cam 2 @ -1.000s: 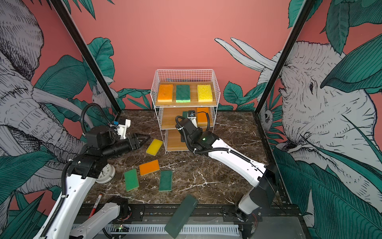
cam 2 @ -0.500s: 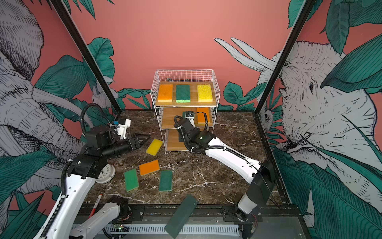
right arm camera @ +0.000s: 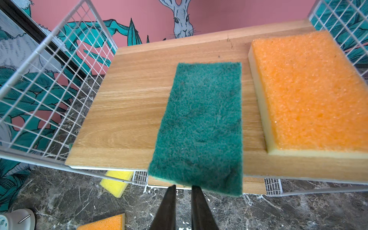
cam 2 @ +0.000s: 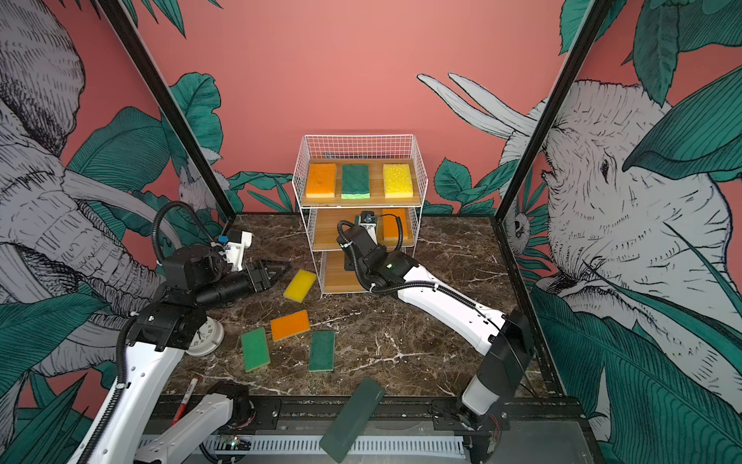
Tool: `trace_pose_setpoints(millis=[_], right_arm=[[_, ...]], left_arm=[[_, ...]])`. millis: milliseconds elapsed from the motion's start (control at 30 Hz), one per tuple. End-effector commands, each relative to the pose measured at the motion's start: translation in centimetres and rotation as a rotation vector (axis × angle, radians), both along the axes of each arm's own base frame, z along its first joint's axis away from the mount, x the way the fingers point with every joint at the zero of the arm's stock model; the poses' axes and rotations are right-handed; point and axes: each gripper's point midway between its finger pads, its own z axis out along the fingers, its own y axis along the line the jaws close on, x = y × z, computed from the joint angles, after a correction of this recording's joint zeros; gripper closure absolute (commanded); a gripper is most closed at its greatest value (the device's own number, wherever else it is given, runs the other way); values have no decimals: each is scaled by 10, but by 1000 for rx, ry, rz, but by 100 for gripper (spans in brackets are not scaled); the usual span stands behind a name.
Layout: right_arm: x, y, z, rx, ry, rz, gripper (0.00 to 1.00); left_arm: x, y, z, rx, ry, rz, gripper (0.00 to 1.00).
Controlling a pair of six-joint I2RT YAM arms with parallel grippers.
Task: Arrange cleaning sponges on a shelf
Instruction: Move the cleaning sponge to the shelf.
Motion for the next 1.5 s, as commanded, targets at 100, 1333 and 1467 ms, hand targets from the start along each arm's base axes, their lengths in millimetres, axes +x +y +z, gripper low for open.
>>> trace_pose_setpoints(millis=[100,1333,1467], right_arm=[[7,-1,11,21,-37,-30,82],[20,0,18,9,-60,-44,80],[23,-3,17,-4,-57,-51,80]], left_arm=[[-3,2,10,-10,-47,3,41],[-3,2,8,-12,-40,8,41],[-2,2,9,-12,-41,9,41]])
